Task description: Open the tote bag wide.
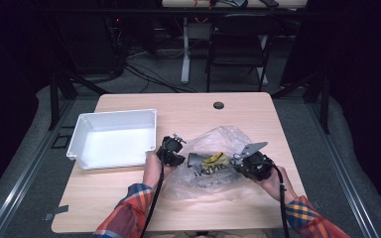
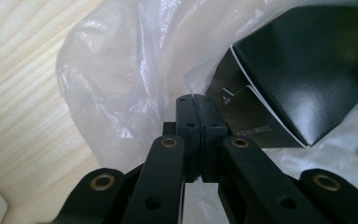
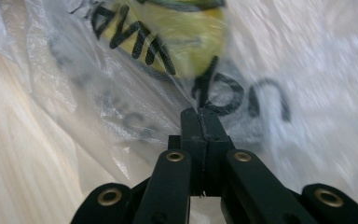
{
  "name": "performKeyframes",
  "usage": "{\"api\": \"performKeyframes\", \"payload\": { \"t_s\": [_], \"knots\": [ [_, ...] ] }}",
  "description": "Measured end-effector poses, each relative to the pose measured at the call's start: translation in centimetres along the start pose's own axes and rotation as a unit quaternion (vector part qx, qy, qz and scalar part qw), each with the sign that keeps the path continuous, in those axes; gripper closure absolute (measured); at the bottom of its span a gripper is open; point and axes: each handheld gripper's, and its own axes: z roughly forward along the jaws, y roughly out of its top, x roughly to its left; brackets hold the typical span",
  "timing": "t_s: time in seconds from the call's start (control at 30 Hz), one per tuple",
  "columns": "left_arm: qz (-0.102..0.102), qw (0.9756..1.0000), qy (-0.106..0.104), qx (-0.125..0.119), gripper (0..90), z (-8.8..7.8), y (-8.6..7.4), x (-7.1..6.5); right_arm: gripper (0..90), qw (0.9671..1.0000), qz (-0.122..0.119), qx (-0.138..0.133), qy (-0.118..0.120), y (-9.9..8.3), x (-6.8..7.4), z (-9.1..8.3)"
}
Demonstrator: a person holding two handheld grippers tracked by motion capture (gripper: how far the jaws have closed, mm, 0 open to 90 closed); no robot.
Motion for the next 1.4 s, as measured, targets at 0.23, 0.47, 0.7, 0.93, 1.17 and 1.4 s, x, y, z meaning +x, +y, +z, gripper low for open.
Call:
{"api": "performKeyframes", "payload": {
  "t_s": [0.23,0.47,0.7,0.93,1.17,1.4],
  "knots": [
    [0.003,0.9999,0.017,0.002,89.7,0.3,0.1,-0.1,90.0,0.9985,0.032,0.042,0.011,-2.9,-1.2,0.4],
    [0.003,0.9997,0.022,0.01,89.7,0.4,0.1,0.1,90.0,0.9965,0.039,0.073,0.011,-3.4,-1.6,2.0],
    [0.004,0.9995,0.025,0.016,89.7,0.3,-0.2,0.2,90.0,0.9944,0.063,0.085,0.003,-3.8,-2.5,2.3],
    [0.003,0.9996,0.027,-0.001,86.2,-0.4,0.0,0.3,77.8,0.9952,0.055,0.079,0.02,-3.3,-2.1,1.8],
    [0.003,0.9992,0.015,-0.036,72.2,-2.7,0.4,0.1,54.7,0.998,0.034,0.024,0.049,-1.4,-1.0,-1.6],
    [0.005,0.9984,0.001,-0.056,60.7,-3.6,1.0,-0.1,38.8,0.9973,0.024,-0.035,0.06,0.5,-0.1,-4.6]
  ]
}}
